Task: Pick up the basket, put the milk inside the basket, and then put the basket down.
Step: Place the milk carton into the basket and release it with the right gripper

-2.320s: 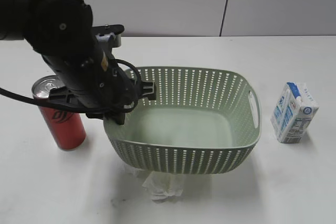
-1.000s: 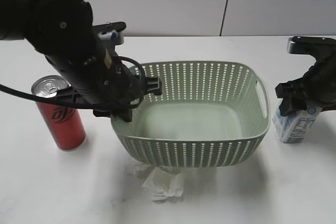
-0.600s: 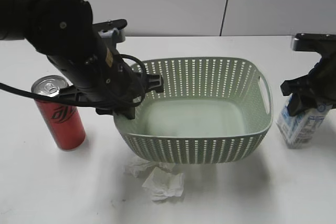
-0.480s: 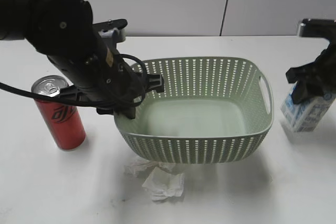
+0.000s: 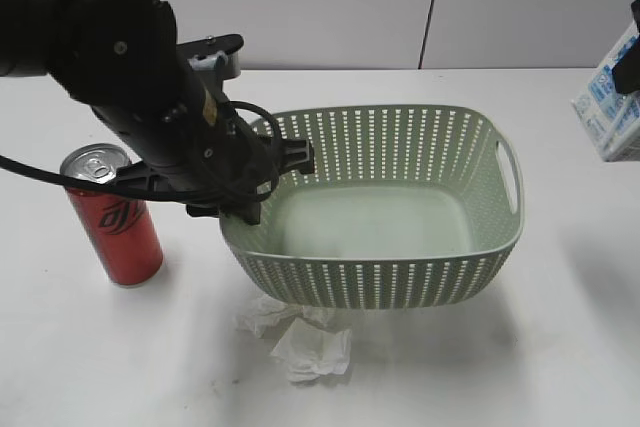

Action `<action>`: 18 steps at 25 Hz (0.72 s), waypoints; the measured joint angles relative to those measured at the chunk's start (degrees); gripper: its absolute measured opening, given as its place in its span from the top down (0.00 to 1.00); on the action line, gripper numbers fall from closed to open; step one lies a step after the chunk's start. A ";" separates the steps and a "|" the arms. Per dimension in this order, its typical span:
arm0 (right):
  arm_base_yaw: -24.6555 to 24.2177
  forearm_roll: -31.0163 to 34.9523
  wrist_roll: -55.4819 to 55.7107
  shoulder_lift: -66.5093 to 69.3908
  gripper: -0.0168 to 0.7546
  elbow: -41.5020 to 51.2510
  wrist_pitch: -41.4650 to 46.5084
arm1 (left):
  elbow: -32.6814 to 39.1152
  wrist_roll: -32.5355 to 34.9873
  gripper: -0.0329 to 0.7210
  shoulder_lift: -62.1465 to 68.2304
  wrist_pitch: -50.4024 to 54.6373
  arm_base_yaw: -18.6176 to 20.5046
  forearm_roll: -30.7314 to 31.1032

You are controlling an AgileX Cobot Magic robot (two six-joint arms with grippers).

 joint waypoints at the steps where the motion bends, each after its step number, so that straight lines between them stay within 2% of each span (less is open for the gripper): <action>1: 0.60 0.08 -0.22 -0.97 0.58 0.00 0.78 | 0.00 0.00 0.95 0.00 0.00 0.00 0.00; 5: 8.03 0.19 0.03 -3.91 0.58 -1.04 2.12 | 0.00 0.00 0.95 0.00 0.00 0.00 0.13; 11: 22.89 0.39 4.85 -3.08 0.58 -9.06 2.95 | 0.00 0.00 0.95 0.00 -0.06 0.00 0.19; 14: 26.71 0.49 6.78 0.04 0.58 -11.26 2.95 | 0.00 0.00 0.95 0.00 -0.06 0.00 0.19; 18: 28.78 0.36 7.64 7.65 0.58 -11.31 3.26 | 0.00 0.00 0.95 0.00 0.05 0.00 0.24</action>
